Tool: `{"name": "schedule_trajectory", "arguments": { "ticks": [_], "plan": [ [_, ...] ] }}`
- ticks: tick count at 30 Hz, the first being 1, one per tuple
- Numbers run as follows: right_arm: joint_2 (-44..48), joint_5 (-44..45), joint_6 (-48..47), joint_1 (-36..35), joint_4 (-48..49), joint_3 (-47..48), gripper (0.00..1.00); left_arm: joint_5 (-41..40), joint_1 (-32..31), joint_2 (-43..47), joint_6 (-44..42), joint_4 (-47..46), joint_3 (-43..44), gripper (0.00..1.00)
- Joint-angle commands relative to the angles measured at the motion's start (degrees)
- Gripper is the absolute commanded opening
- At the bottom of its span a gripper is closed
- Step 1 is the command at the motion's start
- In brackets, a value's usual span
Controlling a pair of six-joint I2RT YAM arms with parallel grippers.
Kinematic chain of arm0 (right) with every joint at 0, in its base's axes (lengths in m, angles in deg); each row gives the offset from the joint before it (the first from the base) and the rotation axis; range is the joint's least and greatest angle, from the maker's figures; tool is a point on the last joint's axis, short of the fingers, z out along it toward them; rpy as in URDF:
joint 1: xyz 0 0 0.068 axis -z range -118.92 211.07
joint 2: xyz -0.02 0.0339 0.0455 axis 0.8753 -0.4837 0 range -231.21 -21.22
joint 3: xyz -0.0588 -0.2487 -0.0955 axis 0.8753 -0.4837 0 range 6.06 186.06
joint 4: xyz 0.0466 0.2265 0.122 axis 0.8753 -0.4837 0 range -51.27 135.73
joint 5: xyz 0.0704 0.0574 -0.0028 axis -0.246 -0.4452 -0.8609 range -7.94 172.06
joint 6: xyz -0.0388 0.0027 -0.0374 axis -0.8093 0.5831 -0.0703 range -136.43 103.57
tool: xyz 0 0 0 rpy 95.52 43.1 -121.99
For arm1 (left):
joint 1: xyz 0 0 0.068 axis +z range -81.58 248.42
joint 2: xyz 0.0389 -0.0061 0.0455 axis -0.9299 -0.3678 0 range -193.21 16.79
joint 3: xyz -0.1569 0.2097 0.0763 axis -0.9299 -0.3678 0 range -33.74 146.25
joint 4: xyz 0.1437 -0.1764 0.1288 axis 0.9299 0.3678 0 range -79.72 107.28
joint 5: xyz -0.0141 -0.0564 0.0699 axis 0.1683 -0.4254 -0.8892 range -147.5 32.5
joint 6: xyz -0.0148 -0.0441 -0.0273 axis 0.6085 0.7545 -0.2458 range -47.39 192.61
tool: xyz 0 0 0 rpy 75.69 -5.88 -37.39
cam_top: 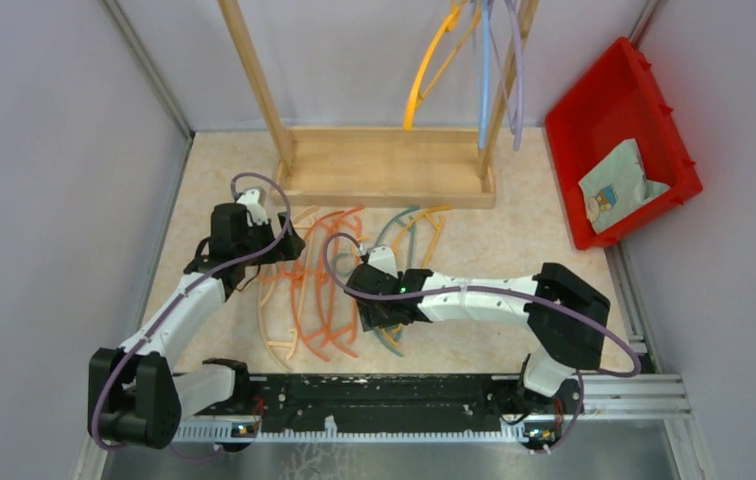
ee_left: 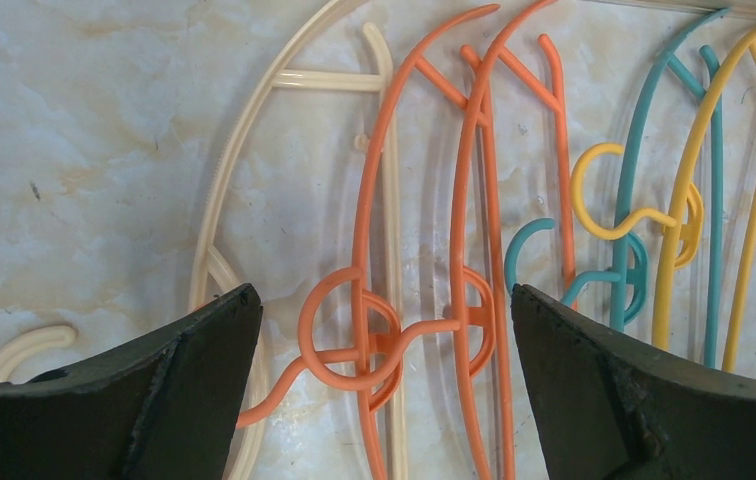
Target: Organize the hangers
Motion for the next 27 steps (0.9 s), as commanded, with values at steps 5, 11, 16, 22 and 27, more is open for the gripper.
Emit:
{"name": "schedule_trajectory", "arguments": {
  "ticks": [5,11,16,22,27],
  "plan": [
    [-5.2,0.8,-1.6,2.4,6.4,0.8,0.58,1.0,0.3,1.1,-0.1,0.3,-0.9,1.0],
    [-8.8,0.5,-2.9,4.0,6.8,1.2,0.53,0.9,0.3,0.2,-0.3,0.3,-0.5,1.0],
    [-9.7,0.3,-3.5,4.2,7.1,1.1,0.15,1.2,0.3,0.3,-0.2,0.4,-0.8,1.0],
    [-6.0,0.9,-3.3,4.3,2.8,3.2,0.0,0.9,0.3,0.4,-0.4,0.4,-0.5,1.0],
    [2.0,-1.4,-4.0,4.2,-1.8,6.8,0.0,0.8,0.3,0.8,-0.2,0.5,0.2,1.0]
  ]
}}
